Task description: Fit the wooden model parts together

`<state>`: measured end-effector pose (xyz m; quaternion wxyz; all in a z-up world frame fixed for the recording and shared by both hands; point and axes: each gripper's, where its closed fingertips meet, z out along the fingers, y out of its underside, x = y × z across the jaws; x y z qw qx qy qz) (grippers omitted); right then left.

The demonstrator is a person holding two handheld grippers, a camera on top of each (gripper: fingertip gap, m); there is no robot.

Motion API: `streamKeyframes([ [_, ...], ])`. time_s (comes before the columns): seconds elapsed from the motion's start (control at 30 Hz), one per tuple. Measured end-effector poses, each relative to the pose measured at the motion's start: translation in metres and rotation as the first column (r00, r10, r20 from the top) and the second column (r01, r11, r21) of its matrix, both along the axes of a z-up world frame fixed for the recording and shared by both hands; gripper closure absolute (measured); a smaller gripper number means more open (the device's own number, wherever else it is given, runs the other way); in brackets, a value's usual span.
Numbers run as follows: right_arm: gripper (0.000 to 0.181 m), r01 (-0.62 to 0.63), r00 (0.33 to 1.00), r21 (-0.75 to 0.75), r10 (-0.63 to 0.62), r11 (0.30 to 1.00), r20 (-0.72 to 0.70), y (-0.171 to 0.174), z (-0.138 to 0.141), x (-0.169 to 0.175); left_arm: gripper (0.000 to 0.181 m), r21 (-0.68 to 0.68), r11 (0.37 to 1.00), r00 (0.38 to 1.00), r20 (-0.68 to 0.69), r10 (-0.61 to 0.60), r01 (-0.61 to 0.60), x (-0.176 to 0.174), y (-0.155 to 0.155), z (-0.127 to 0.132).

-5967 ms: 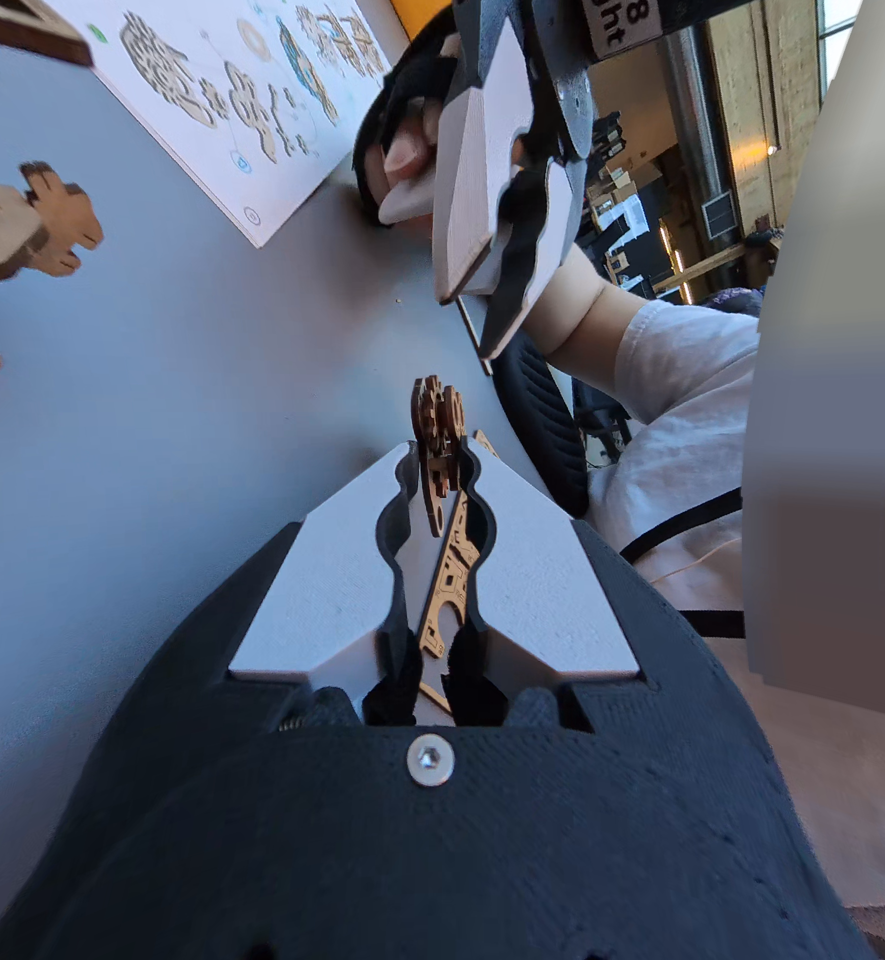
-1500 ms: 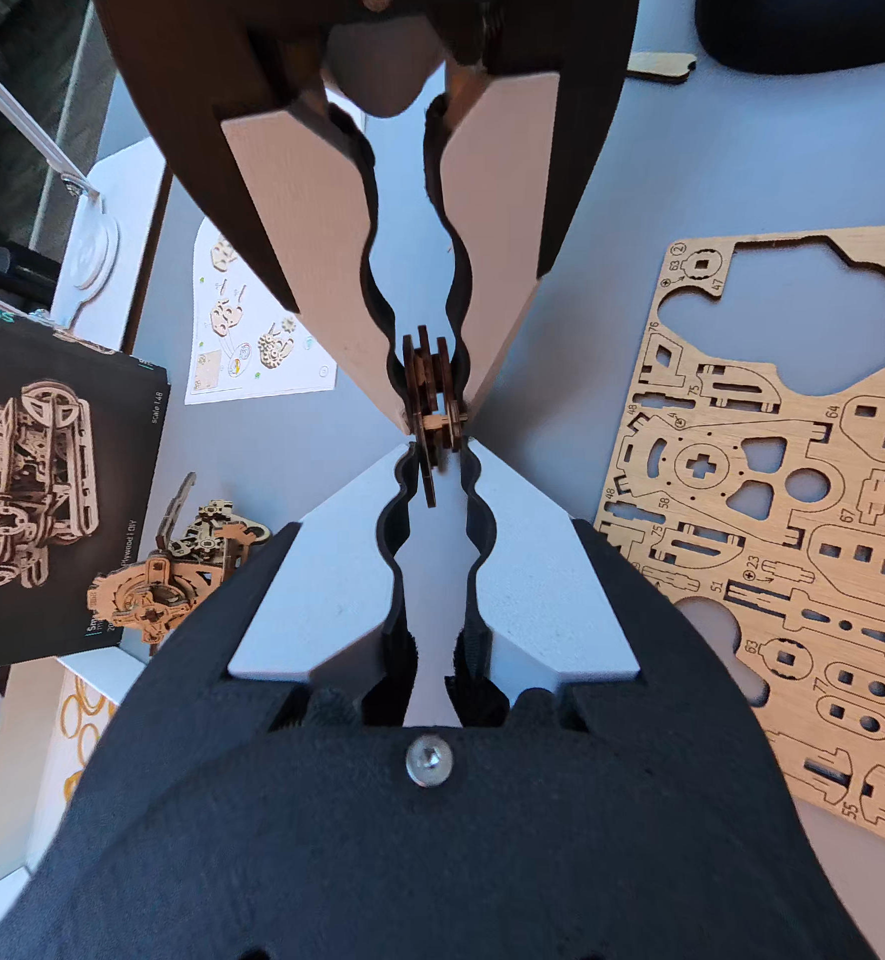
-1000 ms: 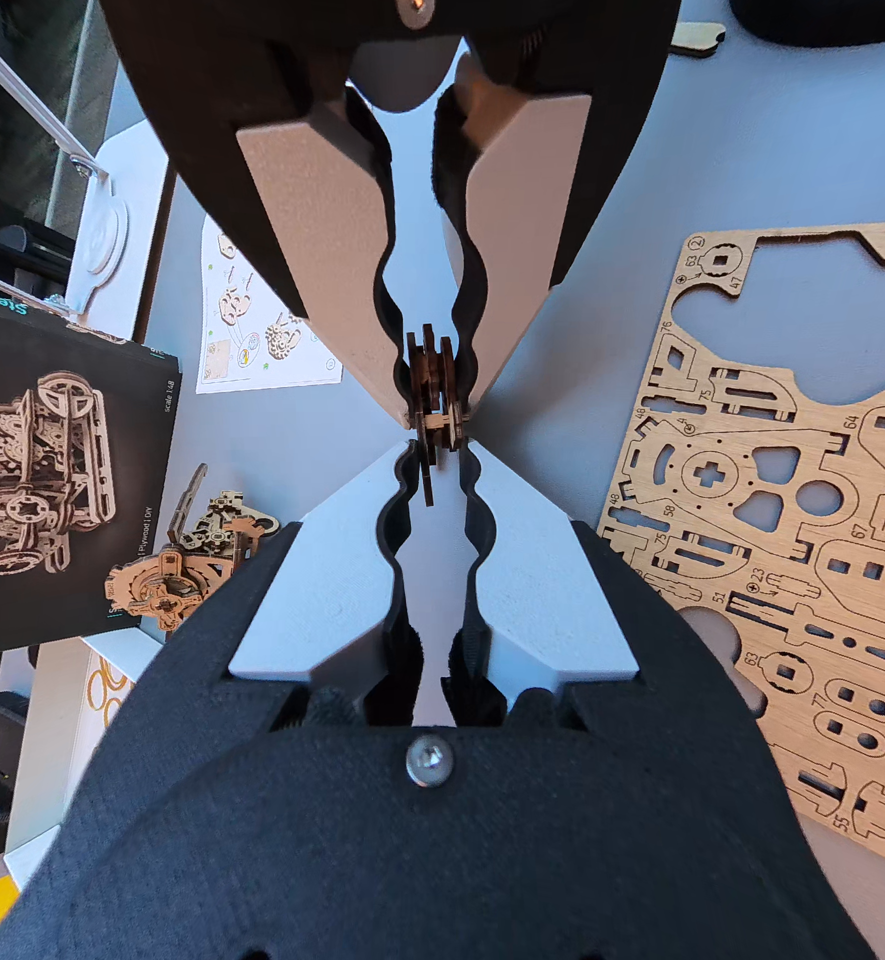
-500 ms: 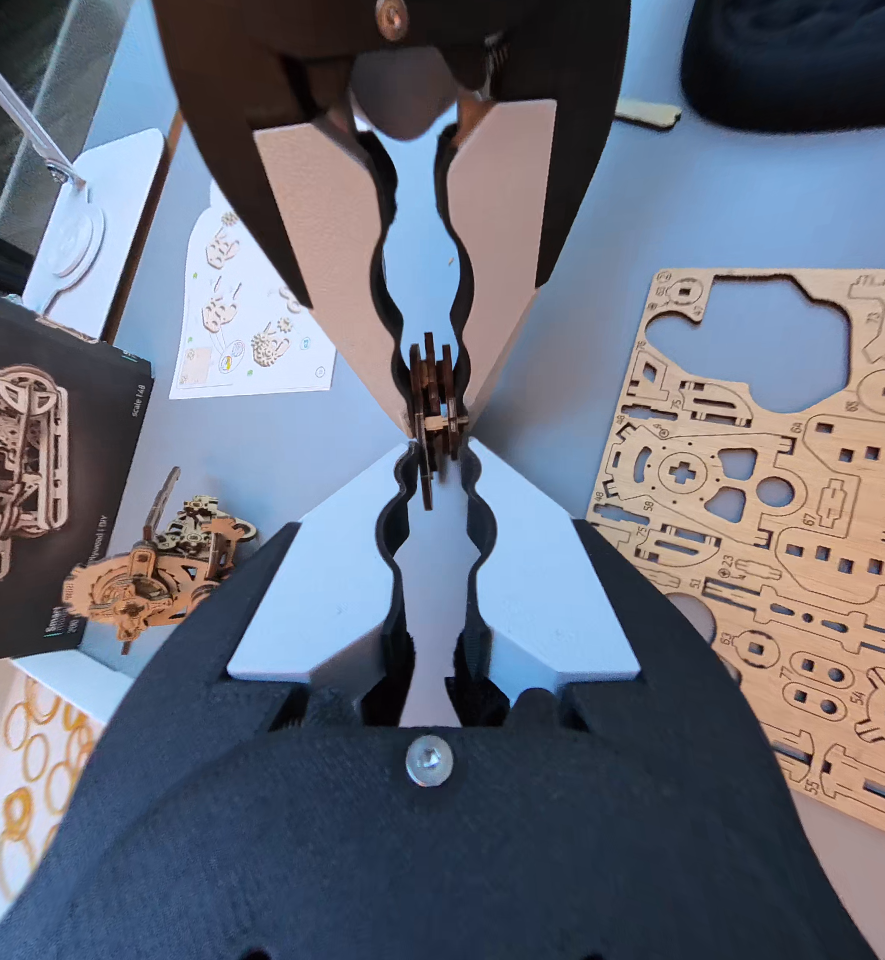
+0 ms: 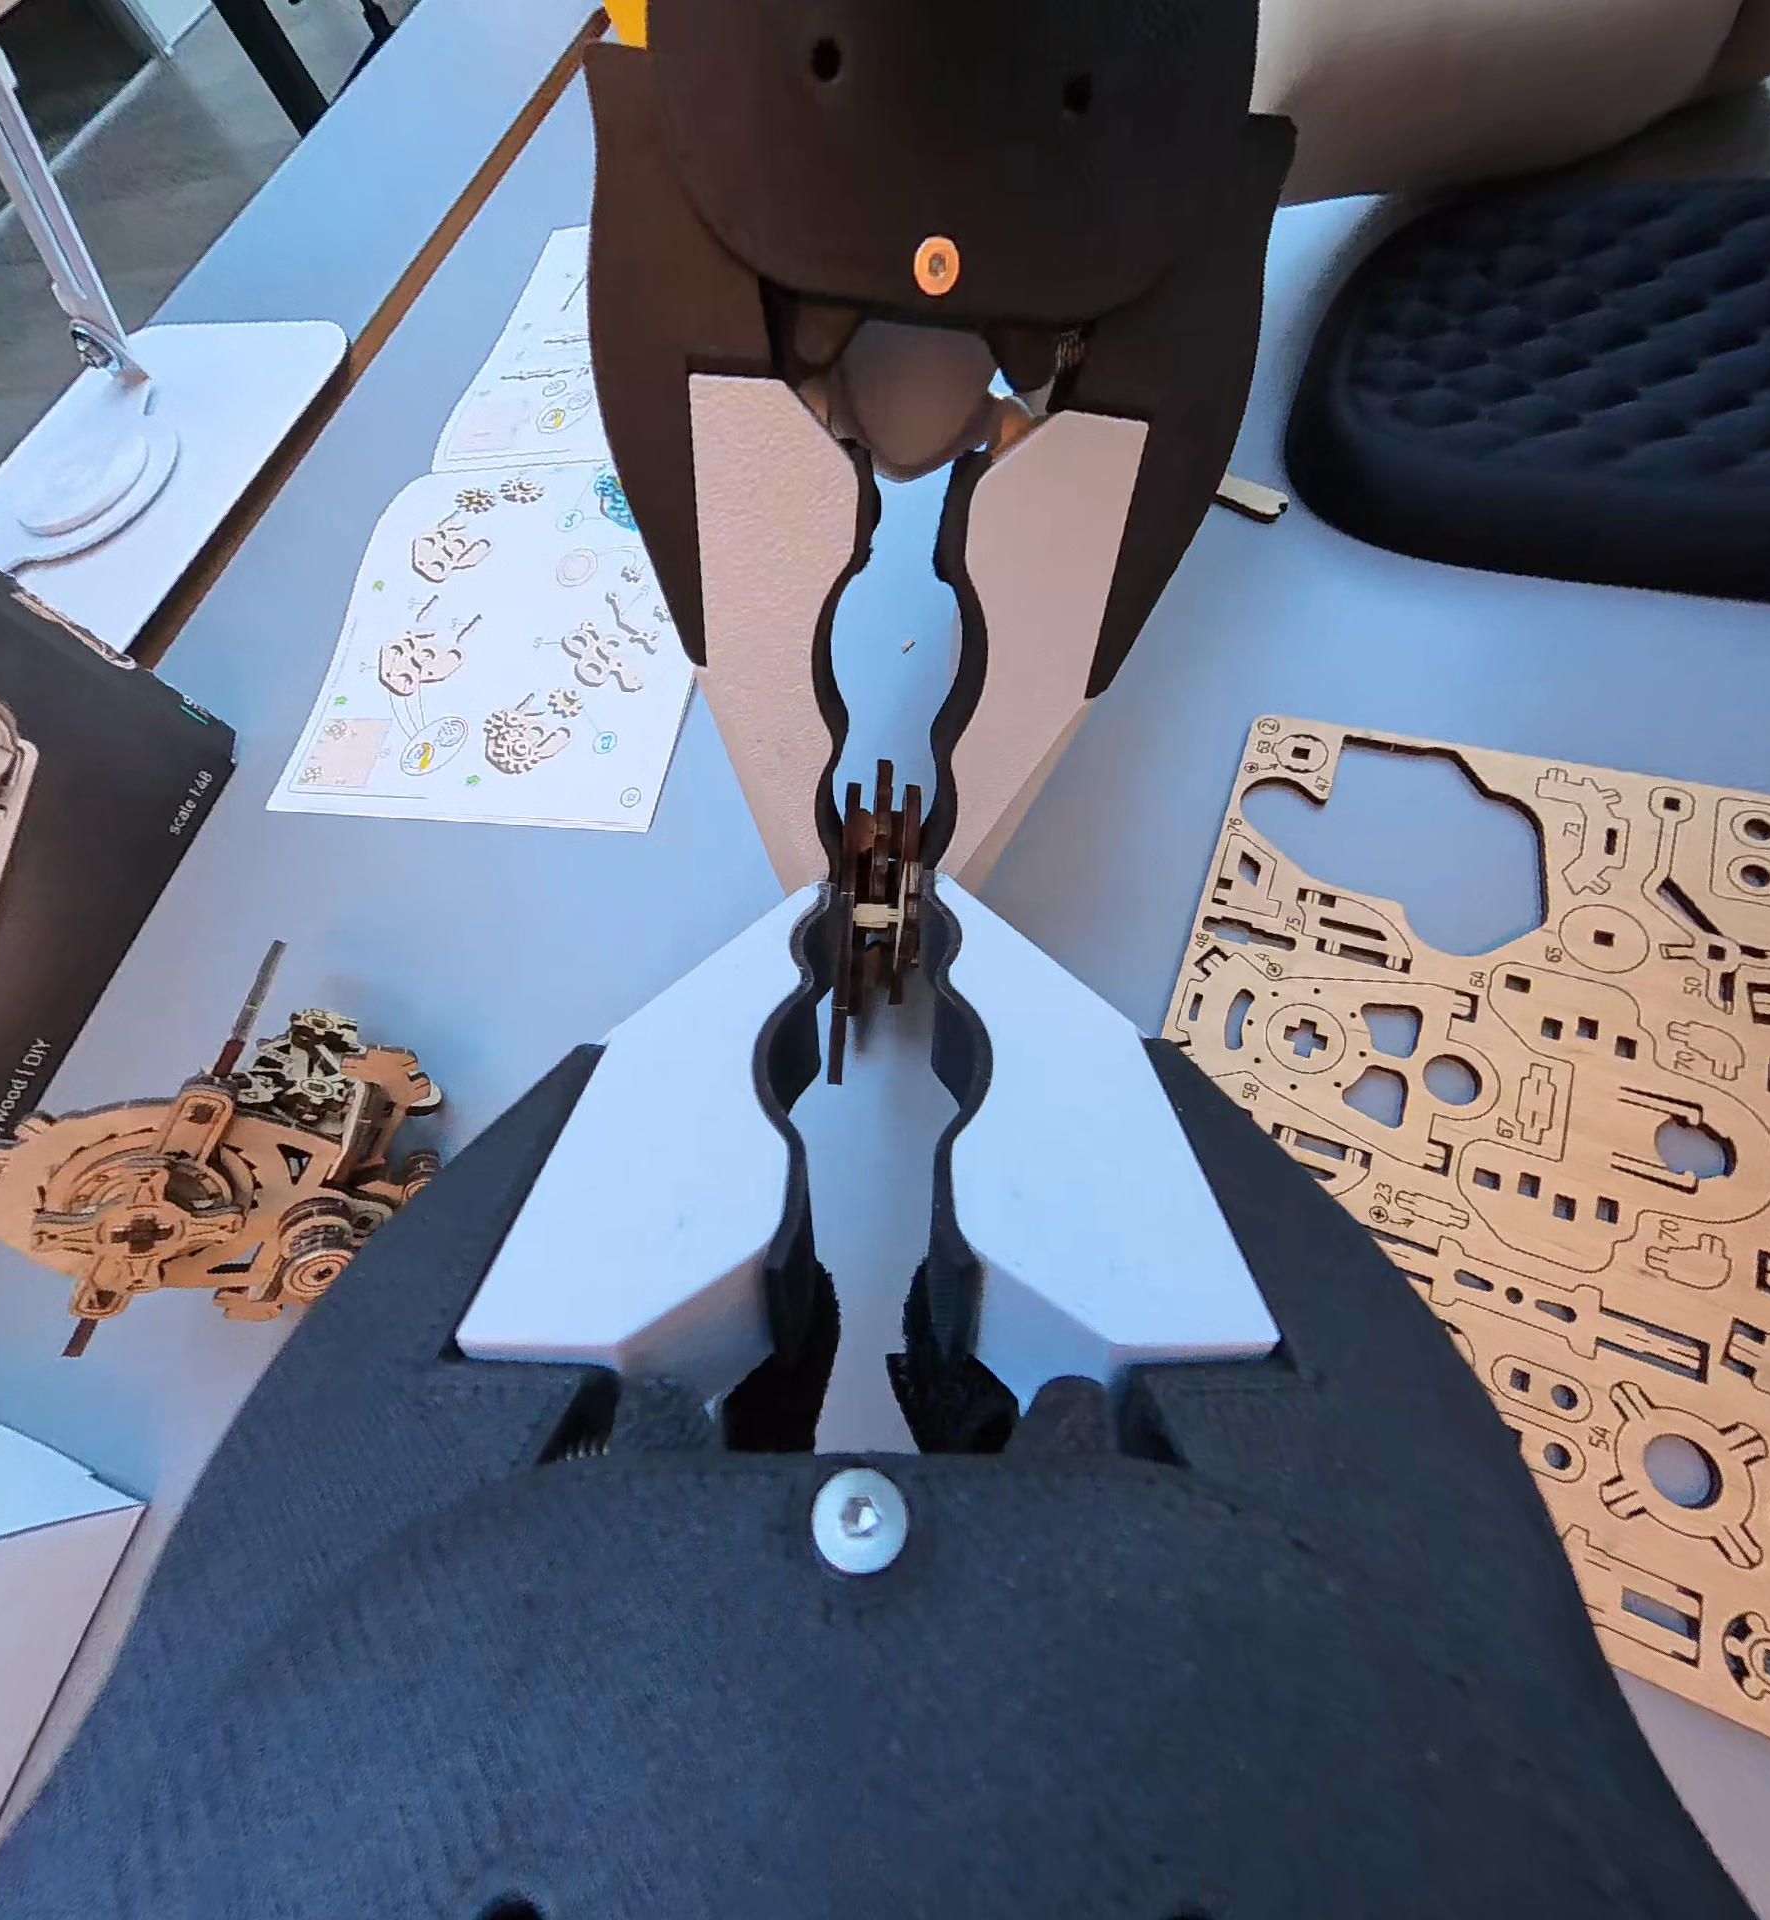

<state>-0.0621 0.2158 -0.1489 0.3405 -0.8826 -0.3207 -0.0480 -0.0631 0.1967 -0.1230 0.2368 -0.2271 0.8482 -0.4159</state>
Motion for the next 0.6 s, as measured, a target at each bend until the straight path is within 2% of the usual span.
streamKeyframes([
  [0.07, 0.167, 0.001, 1.0, 0.007, -0.001, 1.0, -0.004, 0.0004, 0.0001, 0.0, 0.169, 0.014, 1.0, 1.0, 0.011, -0.003, 0.003, -0.0001, -0.0001, -0.0001],
  [0.1, 0.167, 0.009, 1.0, 0.016, -0.009, 1.0, -0.006, 0.0013, 0.0007, 0.0015, 0.18, 0.032, 0.999, 0.999, 0.011, -0.032, 0.031, -0.0035, -0.0023, -0.0015],
  [0.23, 0.167, 0.004, 1.0, 0.022, -0.004, 1.0, 0.013, 0.0011, 0.0006, 0.003, 0.181, 0.065, 0.998, 0.999, 0.045, -0.022, 0.019, -0.0024, -0.0028, -0.0023],
  [0.43, 0.167, -0.03, 0.999, 0.071, 0.027, 0.997, 0.041, 0.0029, 0.0034, -0.0002, 0.158, 0.039, 0.999, 0.998, 0.055, 0.003, -0.005, 0.0019, 0.0039, 0.0008],
  [0.6, 0.167, -0.041, 0.995, 0.068, 0.035, 0.997, 0.095, 0.0017, 0.0008, -0.0006, 0.165, 0.086, 0.996, 0.999, 0.044, -0.033, 0.029, -0.0018, 0.0026, -0.0076],
])
